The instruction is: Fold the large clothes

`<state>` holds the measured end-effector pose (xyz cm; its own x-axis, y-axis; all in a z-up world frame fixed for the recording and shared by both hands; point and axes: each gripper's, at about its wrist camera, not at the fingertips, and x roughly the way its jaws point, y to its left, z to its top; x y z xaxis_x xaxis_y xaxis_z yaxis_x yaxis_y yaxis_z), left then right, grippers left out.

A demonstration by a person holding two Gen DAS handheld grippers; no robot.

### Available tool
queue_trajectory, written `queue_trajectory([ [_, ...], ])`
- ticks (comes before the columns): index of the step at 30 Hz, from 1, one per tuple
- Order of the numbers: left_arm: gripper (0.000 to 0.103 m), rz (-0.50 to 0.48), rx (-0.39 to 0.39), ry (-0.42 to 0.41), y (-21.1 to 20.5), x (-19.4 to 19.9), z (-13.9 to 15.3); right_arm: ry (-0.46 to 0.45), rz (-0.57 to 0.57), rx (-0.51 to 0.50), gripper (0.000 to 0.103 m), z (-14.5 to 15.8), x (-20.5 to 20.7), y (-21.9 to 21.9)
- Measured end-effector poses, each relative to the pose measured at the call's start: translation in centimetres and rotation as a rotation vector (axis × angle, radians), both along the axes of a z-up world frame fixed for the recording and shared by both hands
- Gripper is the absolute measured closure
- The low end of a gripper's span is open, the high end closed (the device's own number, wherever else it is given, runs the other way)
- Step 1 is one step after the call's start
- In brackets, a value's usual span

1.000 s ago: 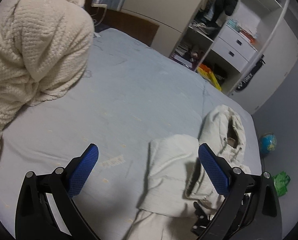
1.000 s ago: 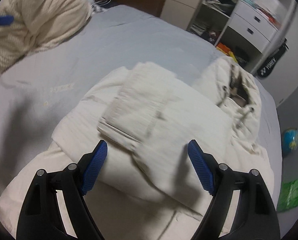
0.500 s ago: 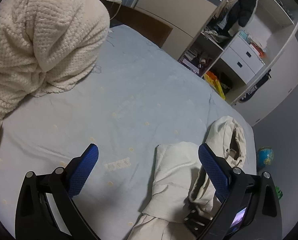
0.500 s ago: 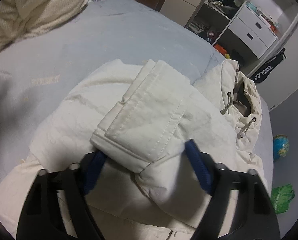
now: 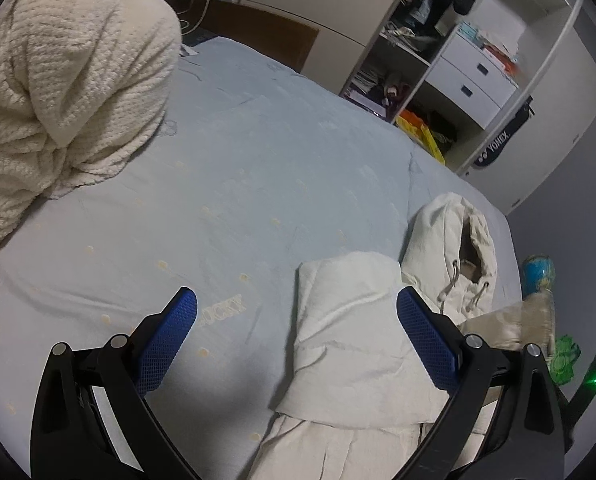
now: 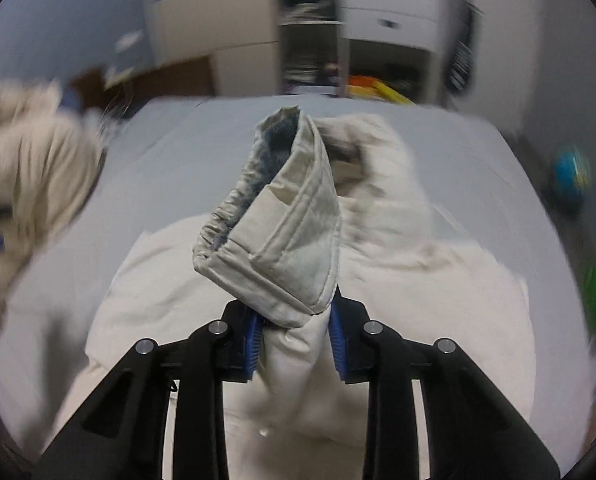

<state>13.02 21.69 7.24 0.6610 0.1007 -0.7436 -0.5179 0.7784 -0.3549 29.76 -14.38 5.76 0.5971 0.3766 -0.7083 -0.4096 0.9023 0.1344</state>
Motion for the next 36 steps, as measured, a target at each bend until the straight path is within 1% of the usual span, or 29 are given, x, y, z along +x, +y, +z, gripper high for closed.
queue_trajectory([
  [3, 0.007, -0.026, 0.008, 0.013, -1.1, 0.7, -0.4, 0.083, -0.101, 0.11, 0.084, -1.8, 0.9, -5.5],
  [8, 0.007, -0.087, 0.043, 0.044, -3.4, 1.9, -1.1, 0.213, -0.233, 0.278, 0.085, -6.0, 1.2, -11.6],
  [13, 0.007, -0.151, 0.057, 0.077, -5.7, 3.3, -2.2, 0.3, -0.331, 0.388, 0.086, -9.7, 0.6, -14.9],
  [14, 0.007, -0.159, 0.056, 0.082, -5.9, 3.4, -2.4, 0.327, -0.358, 0.422, 0.085, -10.7, 0.3, -15.7],
  [16, 0.007, -0.176, 0.053, 0.093, -6.6, 3.9, -2.8, 0.389, -0.377, 0.461, 0.085, -12.3, 0.1, -16.3],
  [17, 0.007, -0.189, 0.051, 0.1, -6.9, 4.1, -3.1, 0.416, -0.379, 0.495, 0.083, -13.0, 0.0, -16.8],
  [18, 0.007, -0.196, 0.052, 0.104, -7.2, 4.3, -3.2, 0.424, -0.382, 0.515, 0.077, -13.1, -0.1, -17.1],
  [20, 0.007, -0.21, 0.06, 0.11, -7.8, 4.6, -3.4, 0.446, -0.396, 0.545, 0.069, -13.4, -0.3, -17.7],
  [21, 0.007, -0.216, 0.063, 0.113, -8.1, 4.7, -3.5, 0.452, -0.404, 0.568, 0.063, -13.3, -0.4, -18.5],
  [23, 0.007, -0.224, 0.067, 0.118, -8.5, 4.9, -3.7, 0.432, -0.429, 0.568, 0.058, -12.8, -0.6, -19.7],
  [26, 0.007, -0.223, 0.056, 0.126, -8.7, 5.1, -4.1, 0.402, -0.463, 0.59, 0.057, -11.6, -0.6, -22.0],
  [30, 0.007, -0.206, 0.02, 0.129, -8.6, 5.5, -4.7, 0.35, -0.454, 0.583, 0.056, -9.6, 1.1, -23.3],
  [33, 0.007, -0.2, 0.006, 0.142, -8.7, 5.8, -5.4, 0.319, -0.408, 0.553, 0.054, -7.9, 3.7, -22.3],
  [36, 0.007, -0.202, -0.012, 0.137, -8.5, 6.0, -5.7, 0.296, -0.321, 0.511, 0.05, -6.4, 7.1, -19.9],
])
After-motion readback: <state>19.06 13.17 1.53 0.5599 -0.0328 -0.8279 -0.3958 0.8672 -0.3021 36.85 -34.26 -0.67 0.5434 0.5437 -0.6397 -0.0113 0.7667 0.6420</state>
